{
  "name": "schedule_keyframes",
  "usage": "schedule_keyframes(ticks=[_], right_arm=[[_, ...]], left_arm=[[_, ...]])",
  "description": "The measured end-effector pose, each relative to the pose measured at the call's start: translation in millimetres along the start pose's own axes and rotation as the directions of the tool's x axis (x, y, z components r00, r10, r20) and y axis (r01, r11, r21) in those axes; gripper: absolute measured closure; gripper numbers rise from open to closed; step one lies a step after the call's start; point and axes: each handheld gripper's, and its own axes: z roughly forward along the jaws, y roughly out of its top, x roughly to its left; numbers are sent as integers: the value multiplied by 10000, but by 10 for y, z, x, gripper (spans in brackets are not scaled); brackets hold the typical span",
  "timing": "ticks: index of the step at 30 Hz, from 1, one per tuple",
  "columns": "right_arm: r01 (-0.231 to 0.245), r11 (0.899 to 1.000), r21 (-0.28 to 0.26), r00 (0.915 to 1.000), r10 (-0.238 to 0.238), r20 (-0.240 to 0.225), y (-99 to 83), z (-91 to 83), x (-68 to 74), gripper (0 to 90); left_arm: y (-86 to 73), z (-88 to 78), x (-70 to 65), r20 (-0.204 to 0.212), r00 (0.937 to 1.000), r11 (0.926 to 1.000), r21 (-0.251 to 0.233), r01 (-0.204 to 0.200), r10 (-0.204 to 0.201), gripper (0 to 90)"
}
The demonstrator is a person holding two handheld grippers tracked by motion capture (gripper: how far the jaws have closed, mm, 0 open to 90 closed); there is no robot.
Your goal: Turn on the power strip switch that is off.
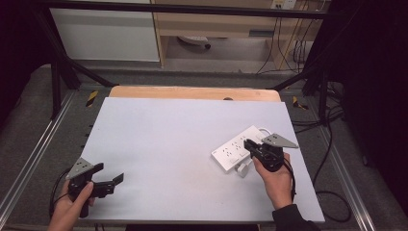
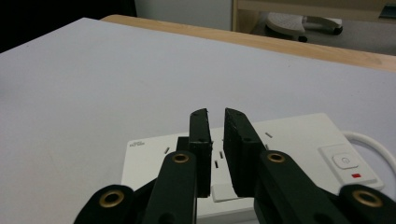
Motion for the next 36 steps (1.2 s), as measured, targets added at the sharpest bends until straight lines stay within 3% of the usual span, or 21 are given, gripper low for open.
schedule_keyframes(ticks=[23, 36], right_arm=[[181, 9981, 586, 9990, -156, -430, -104, 103, 74, 900], [211, 9941, 1061, 9985, -156, -523, -181, 173, 121, 900]], left_arm=[[0, 0, -1, -16, 10000, 10000, 32, -47, 47, 76], [0, -1, -4, 12, 10000, 9999, 78, -95, 95, 77]])
